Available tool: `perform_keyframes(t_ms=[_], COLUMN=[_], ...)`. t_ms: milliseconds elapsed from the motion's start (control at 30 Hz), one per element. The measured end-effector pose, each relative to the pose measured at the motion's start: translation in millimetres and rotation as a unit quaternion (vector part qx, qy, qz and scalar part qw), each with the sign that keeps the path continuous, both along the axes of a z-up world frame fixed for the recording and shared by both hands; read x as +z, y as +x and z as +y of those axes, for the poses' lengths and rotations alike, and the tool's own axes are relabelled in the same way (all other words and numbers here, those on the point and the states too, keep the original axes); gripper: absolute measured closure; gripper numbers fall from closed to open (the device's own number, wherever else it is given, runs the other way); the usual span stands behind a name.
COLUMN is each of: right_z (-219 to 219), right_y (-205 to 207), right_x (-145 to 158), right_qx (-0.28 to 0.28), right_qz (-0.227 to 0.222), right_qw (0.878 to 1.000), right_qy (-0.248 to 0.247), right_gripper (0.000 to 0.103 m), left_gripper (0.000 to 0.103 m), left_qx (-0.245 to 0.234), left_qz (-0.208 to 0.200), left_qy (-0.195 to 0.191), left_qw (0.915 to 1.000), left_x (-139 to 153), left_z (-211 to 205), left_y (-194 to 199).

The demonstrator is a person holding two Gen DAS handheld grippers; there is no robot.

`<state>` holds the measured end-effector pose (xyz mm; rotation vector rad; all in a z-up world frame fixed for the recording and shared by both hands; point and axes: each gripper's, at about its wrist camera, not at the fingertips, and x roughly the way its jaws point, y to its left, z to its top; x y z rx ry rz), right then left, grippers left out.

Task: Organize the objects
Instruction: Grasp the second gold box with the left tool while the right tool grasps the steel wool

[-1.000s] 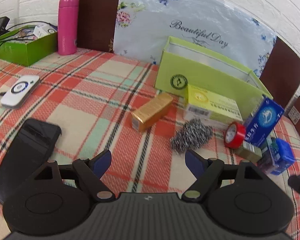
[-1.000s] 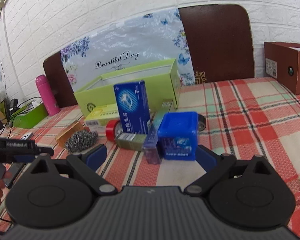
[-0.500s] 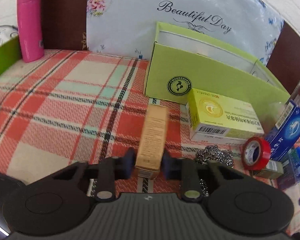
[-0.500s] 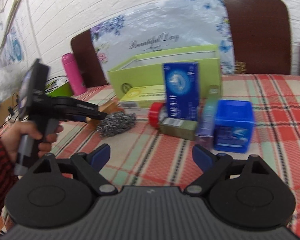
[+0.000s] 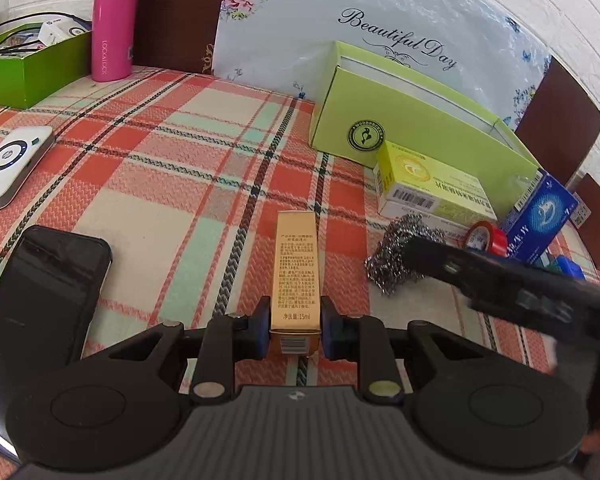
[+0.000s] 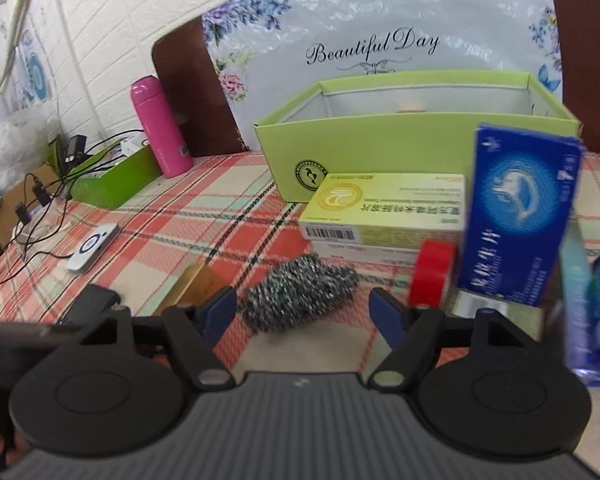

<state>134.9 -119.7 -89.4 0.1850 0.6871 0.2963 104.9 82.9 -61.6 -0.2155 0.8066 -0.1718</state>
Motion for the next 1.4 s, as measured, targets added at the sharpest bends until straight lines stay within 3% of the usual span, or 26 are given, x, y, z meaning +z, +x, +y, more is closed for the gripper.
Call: perform_keyframes(t_ms=[67, 133, 200, 233, 367, 567, 733, 800, 867, 933, 1000, 1133, 1167, 1200, 1233, 1333, 1400], right_z=[9, 12, 6, 3, -8, -20, -21, -21, -21, -20, -15, -4, -3, -4, -6, -15, -16], right_y=[9, 12, 4, 0, -22, -40, -46, -46, -43, -41, -39, -27, -23, -21, -21, -25, -30], right_x=[-6, -15, -18, -17, -13, -10, -6, -6, -6, -6, -7, -15, -19, -23, -25, -23, -20], right_qx=[0.001, 0.012, 0.017, 0.021, 0.018, 0.01, 0.013, 0.009, 0.002, -0.008, -0.015, -0.015, -0.016, -0.017, -0.021, -0.021, -0.024], right_qz=[0.006, 0.01, 0.002, -0.001, -0.021, -0.034, -0.047, -0.04, -0.026, -0.019, -0.024, -0.016, -0.013, -0.006, -0.01, -0.012, -0.021], right_qw=[1.0, 1.0, 1.0, 1.0, 0.999, 0.999, 0.999, 0.999, 1.0, 1.0, 0.999, 0.999, 0.999, 0.999, 0.999, 0.999, 0.999], right_qy=[-0.009, -0.012, -0.001, -0.001, -0.022, -0.017, -0.016, -0.017, -0.015, -0.013, -0.021, -0.035, -0.037, -0.039, -0.044, -0.028, -0.035], right_gripper=[0.03, 0.055, 0.062, 0.075, 0.077, 0.081, 0.094, 0.094, 0.087, 0.053, 0.044, 0.043, 0.046, 0.063, 0.069, 0.071, 0.071], left_gripper=[0.079, 0.079, 0.079, 0.079, 0.078, 0.07, 0.07, 0.07, 0.07, 0.07, 0.07, 0.07, 0.07, 0.07, 0.07, 0.071, 0.079], left_qx=[-0.002, -0.003, -0.002, -0.001, 0.003, 0.012, 0.016, 0.013, 0.013, 0.014, 0.015, 0.014, 0.014, 0.015, 0.016, 0.018, 0.016], left_qz=[0.001, 0.001, 0.001, 0.0, 0.0, -0.001, -0.002, -0.004, -0.005, -0.006, -0.006, -0.007, -0.007, -0.007, -0.008, -0.008, -0.006], left_qy=[0.0, -0.002, -0.006, -0.006, -0.006, -0.009, -0.004, 0.001, 0.002, 0.003, 0.005, 0.015, 0.015, 0.015, 0.014, 0.02, 0.019], left_qw=[1.0, 1.0, 1.0, 1.0, 1.0, 0.9999, 0.9999, 0.9999, 0.9999, 0.9999, 0.9998, 0.9998, 0.9998, 0.9998, 0.9997, 0.9996, 0.9997], left_x=[-1, -1, -1, -1, -1, 0, -2, -2, -2, -2, -2, -2, -3, -3, -3, -2, -1], left_z=[0, -1, -1, -2, -6, -11, -13, -14, -15, -15, -16, -18, -18, -18, -18, -20, -21], left_y=[-2, -3, -2, -1, 5, 14, 17, 16, 14, 14, 14, 14, 14, 14, 14, 15, 14])
